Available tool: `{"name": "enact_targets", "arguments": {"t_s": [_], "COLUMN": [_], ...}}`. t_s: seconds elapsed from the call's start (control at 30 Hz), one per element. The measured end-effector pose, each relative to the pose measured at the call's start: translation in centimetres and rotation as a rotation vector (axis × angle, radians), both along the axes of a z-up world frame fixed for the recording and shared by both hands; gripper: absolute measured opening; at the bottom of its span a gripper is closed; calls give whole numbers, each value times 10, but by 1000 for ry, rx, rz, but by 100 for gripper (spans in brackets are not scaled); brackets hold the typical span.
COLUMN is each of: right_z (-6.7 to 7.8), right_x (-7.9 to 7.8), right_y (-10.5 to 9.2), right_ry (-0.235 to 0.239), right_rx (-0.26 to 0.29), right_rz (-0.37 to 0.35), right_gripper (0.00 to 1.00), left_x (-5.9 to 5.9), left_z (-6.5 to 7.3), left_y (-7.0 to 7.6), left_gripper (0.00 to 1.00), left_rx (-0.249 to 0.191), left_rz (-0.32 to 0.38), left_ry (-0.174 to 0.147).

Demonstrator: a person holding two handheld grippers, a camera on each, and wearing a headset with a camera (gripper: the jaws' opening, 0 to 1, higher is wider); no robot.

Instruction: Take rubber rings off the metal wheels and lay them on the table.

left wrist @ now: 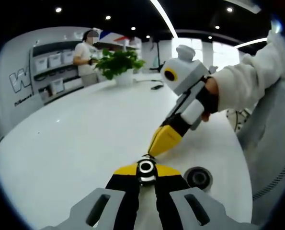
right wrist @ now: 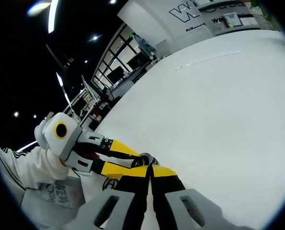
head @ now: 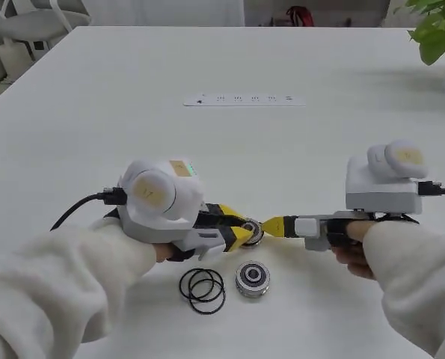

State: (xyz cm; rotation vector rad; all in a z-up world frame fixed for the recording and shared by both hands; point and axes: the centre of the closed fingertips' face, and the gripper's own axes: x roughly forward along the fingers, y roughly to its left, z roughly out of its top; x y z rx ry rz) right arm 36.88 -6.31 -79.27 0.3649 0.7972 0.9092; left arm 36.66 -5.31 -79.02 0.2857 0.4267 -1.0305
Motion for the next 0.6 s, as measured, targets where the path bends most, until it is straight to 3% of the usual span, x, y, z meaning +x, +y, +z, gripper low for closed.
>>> {"name": "enact_targets", "arguments": {"t_s": [0.6], "right_z": [3], "right_x": [-2], "right_y": [3], "right_ry": [-22], "right_rx": [-22], "right_rz": [26], "right_gripper": [0], "left_x": [0], "left_z": [0], "left_y": [1], "left_gripper": [12], "left_rx": [-5], "left_rz": [12], "left_ry": [7]}}
